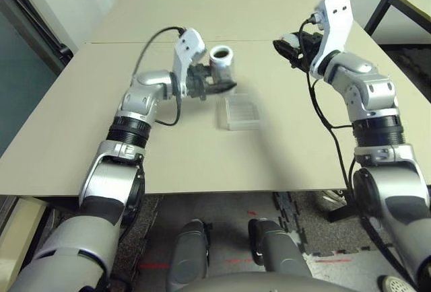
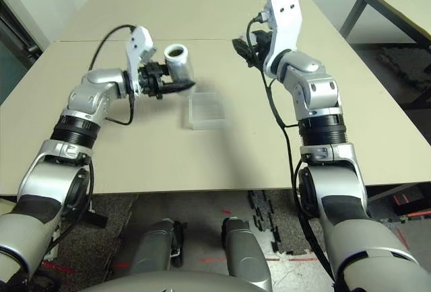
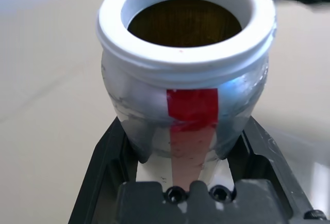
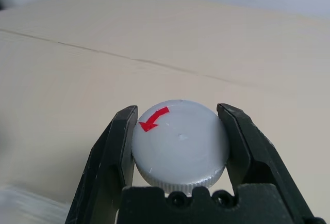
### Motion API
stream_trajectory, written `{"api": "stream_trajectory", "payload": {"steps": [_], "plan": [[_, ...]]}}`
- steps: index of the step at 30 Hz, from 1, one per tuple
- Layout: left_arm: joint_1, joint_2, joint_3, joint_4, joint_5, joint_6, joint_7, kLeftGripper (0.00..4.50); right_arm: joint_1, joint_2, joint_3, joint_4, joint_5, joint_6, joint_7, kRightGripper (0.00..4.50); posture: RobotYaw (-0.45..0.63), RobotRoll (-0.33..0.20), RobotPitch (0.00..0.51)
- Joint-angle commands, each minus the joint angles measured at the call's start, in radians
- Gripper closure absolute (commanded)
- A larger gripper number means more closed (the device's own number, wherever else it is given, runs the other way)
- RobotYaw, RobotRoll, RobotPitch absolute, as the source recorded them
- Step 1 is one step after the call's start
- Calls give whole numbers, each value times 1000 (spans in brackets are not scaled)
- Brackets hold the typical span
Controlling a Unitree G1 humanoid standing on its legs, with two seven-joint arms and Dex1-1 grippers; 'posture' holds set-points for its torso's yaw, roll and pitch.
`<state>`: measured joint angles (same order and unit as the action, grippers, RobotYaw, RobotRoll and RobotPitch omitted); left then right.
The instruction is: Pour the medicine from the bottle into the box.
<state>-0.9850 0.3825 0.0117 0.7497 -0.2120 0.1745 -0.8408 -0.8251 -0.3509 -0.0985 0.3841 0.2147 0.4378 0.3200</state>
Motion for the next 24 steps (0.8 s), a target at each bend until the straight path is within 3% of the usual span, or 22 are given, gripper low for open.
{"api": "stream_trajectory", "payload": {"steps": [1, 12, 24], "plan": [[-15, 3, 44, 99, 25, -75, 101, 1956, 27, 6, -20, 29, -24, -46, -36, 1915, -12, 0, 86], [10, -15, 150, 350, 44, -272, 410, 1956, 200, 74, -55, 20, -39, -96, -152, 1915, 5, 0, 95], [0, -66, 169, 482, 76, -305, 490, 1956, 227, 113, -30, 122, -53, -170, -125, 1915, -3, 0, 95]]}}
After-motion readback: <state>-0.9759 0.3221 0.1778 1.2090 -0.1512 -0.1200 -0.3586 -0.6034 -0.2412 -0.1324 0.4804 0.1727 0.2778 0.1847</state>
